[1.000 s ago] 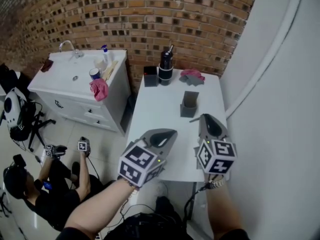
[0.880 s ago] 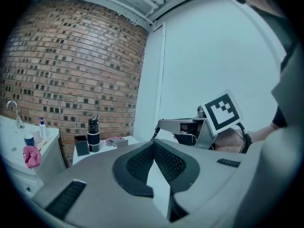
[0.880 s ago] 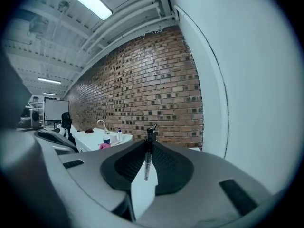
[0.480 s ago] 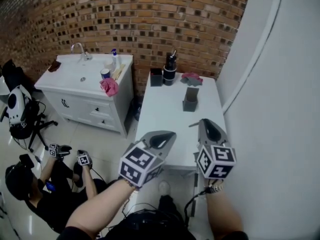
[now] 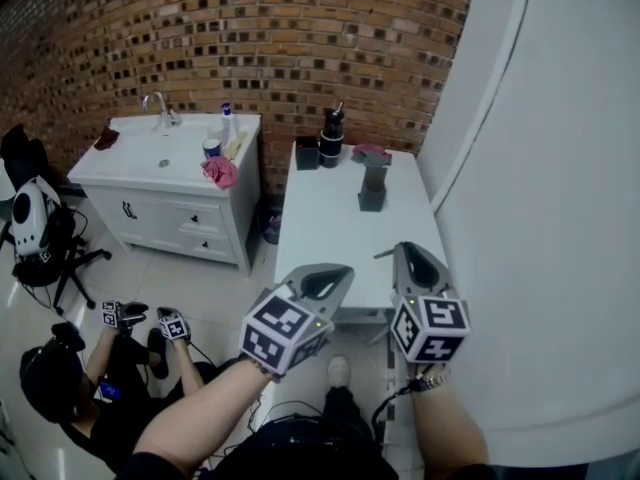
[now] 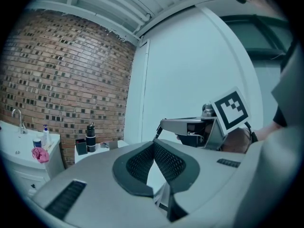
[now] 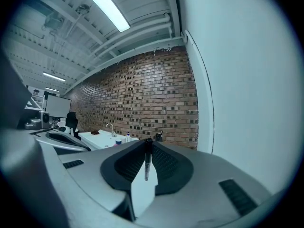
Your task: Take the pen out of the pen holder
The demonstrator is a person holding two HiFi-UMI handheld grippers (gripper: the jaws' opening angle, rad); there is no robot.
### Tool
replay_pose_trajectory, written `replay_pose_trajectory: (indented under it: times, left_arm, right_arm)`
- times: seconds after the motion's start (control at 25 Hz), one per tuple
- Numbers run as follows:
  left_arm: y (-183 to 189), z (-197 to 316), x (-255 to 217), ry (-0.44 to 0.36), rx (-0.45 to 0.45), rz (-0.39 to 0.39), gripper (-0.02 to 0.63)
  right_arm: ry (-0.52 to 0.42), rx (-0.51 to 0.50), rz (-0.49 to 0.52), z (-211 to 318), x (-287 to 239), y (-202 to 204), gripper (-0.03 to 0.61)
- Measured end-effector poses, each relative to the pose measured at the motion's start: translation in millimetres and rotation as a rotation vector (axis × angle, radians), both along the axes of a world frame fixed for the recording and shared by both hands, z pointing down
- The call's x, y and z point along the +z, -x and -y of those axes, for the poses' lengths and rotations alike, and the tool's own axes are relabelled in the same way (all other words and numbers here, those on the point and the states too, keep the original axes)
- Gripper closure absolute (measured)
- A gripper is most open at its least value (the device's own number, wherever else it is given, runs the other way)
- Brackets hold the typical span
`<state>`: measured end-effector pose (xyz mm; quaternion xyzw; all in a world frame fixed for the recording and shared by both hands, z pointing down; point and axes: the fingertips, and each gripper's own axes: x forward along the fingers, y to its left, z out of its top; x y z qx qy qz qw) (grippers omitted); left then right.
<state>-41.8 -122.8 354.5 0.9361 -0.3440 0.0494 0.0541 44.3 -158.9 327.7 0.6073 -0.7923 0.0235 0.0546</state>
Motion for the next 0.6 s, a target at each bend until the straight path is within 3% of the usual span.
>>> replay_pose_trajectory:
  times: [0.6]
  left_arm:
    - [-8.2,-47.2,-22.5,-0.025,0.084,-0.040,0.611]
  right_arm:
    - [-0.007,0.022,-0.036,-60.3,-19.2,7.2,0.520]
